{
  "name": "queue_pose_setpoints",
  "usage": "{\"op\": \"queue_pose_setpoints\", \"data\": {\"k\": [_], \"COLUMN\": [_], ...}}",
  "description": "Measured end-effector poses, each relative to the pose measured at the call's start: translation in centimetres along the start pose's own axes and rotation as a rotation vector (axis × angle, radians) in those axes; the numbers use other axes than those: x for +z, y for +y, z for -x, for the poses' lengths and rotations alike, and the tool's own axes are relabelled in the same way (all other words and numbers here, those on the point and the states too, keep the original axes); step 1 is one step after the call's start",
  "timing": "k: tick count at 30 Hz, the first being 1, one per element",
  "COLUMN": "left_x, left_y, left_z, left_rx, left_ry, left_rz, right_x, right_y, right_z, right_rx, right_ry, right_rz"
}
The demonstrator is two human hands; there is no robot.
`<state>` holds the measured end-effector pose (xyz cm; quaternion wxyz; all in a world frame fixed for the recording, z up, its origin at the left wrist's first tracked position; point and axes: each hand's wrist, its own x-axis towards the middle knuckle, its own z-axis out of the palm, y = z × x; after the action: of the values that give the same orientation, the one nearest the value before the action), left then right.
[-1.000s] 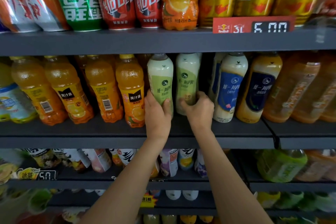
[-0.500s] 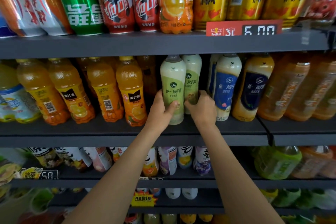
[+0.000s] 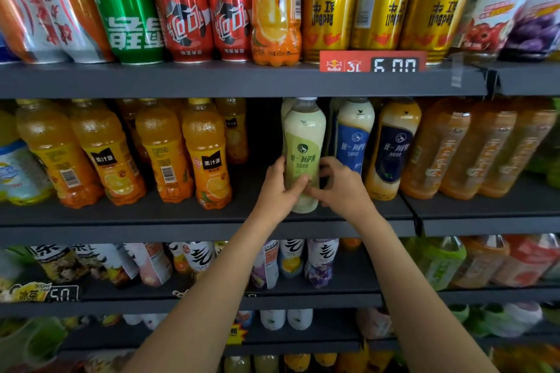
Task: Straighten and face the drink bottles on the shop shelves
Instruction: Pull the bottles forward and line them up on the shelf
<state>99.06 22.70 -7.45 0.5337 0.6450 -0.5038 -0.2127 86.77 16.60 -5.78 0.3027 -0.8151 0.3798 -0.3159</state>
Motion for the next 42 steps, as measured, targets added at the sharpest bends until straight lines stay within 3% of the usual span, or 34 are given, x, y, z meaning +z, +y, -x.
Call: {"op": "queue_pose_setpoints", "data": {"k": [2, 6, 11, 29, 34, 37, 40, 42], "left_x": [0.0, 0.3, 0.9, 1.8, 2.3, 3.1, 4.4, 5.5], "left_y": [-0.6, -0.8, -0.4, -0.6, -0.3, 0.0, 0.8, 1.6], "left_z": [0.6, 1.3, 0.7, -0.9, -0.5, 1.1, 2.5, 3.0], "left_rx": [-0.013, -0.038, -0.038, -0.041, -0.06, -0.011, 0.147, 0.248], "left_ry": [0.067, 0.068, -0.01, 0.018, 0.067, 0.267, 0.506, 0.44], "left_rz": [-0.041, -0.095, -0.134, -0.162, -0.135, -0.187, -0.275, -0.343], "right_x": [-0.2, -1.5, -0.8, -1.2, -0.9, -1.5, -3.6, -5.2], "right_y": [0.5, 2.0, 2.7, 2.0, 2.2, 2.9, 3.8, 4.3], "right_z": [0.5, 1.8, 1.3, 1.7, 1.8, 1.8, 2.2, 2.4], "right_rx": [0.028, 0.137, 0.308, 0.312, 0.29, 0.264, 0.214, 0.22], "right_ry": [0.091, 0.521, 0.298, 0.264, 0.259, 0.215, 0.352, 0.557], "right_rz": [0.007, 0.112, 0.221, 0.289, 0.312, 0.256, 0.111, 0.072]}}
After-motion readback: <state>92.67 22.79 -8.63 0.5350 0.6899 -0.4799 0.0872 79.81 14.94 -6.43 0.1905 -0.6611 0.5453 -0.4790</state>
